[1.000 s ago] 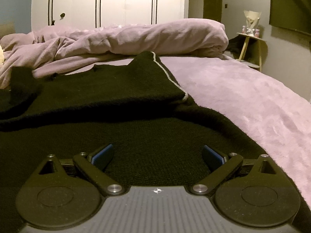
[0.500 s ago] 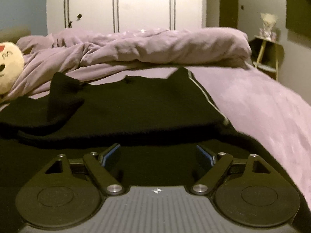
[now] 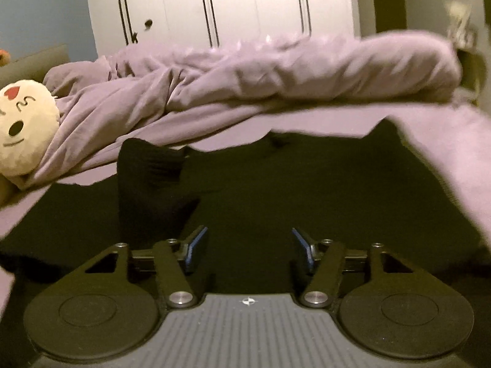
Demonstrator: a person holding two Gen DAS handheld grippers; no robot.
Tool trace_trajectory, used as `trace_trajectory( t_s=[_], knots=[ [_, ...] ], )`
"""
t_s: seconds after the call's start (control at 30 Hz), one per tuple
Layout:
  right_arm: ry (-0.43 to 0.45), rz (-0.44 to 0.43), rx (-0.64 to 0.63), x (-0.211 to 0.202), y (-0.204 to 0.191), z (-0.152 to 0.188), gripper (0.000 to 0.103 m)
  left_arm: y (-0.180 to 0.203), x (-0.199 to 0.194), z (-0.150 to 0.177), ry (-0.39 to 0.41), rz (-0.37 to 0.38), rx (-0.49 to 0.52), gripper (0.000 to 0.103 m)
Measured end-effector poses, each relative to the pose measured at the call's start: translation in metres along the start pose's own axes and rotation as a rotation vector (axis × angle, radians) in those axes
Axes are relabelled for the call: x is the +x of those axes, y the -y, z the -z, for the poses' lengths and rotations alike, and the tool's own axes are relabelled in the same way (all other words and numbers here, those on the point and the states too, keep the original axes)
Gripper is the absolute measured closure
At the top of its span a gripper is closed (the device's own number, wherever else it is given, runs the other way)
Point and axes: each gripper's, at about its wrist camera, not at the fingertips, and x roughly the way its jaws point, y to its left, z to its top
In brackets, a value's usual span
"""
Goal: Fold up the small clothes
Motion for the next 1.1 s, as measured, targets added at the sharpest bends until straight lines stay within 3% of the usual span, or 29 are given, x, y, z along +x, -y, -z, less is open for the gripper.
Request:
trace_trajectory(
  t_s=[0.17, 0.27, 0.33, 0.43, 0.53, 0.57, 0.7, 0.83, 0.87, 0.93, 1.0, 1.03, 1.1],
  knots=[
    [-0.073, -0.074, 0.061, 0.05, -0.02, -0.009, 0.05, -0.008, 0.003, -0.026, 0.063, -0.033, -0.004, 0.012],
    [-0.076, -0.079, 0.078, 0.068, -0.031, -0.011, 0.045, -0.014, 0.016, -0.05, 0.106, -0.051, -0.027, 0.011],
    [-0.069, -0.092, 0.116, 0.075, -0.035, -0.013, 0.047, -0.015, 0.03, -0.065, 0.11, -0.062, -0.046, 0.011],
    [-0.088, -0.17, 0.149, 0.081, -0.042, -0.016, 0.089, -0.013, 0.056, -0.081, 0.092, -0.075, -0.046, 0.013],
    [-0.043, -0.209, 0.15, 0.068, -0.041, -0.017, 0.095, -0.012, 0.077, -0.089, 0.091, -0.106, -0.024, 0.018],
    [-0.009, -0.207, 0.148, 0.058, -0.037, -0.018, 0.095, -0.012, 0.083, -0.091, 0.087, -0.123, -0.012, 0.021],
    [0.19, -0.148, 0.133, -0.003, -0.004, -0.012, 0.096, -0.012, 0.1, -0.102, 0.089, -0.167, 0.008, 0.054],
    [0.224, -0.037, 0.105, -0.022, 0.023, -0.004, 0.097, -0.006, 0.098, -0.111, 0.08, -0.113, -0.027, 0.066],
    [0.218, -0.018, 0.106, -0.025, 0.028, -0.003, 0.097, -0.001, 0.093, -0.111, 0.092, -0.094, -0.021, 0.066],
    [0.279, 0.063, 0.061, -0.04, 0.033, 0.004, 0.097, 0.013, 0.082, -0.109, 0.119, -0.059, 0.027, 0.056],
    [0.296, 0.128, 0.024, -0.047, 0.036, 0.008, 0.094, 0.025, 0.082, -0.104, 0.122, -0.071, 0.083, 0.027],
    [0.246, 0.135, 0.043, -0.041, 0.044, 0.009, 0.092, 0.028, 0.085, -0.101, 0.105, -0.076, 0.104, 0.026],
    [0.104, 0.105, 0.167, -0.025, 0.066, 0.01, 0.077, 0.033, 0.095, -0.096, 0.035, -0.075, 0.143, 0.027]
  ],
)
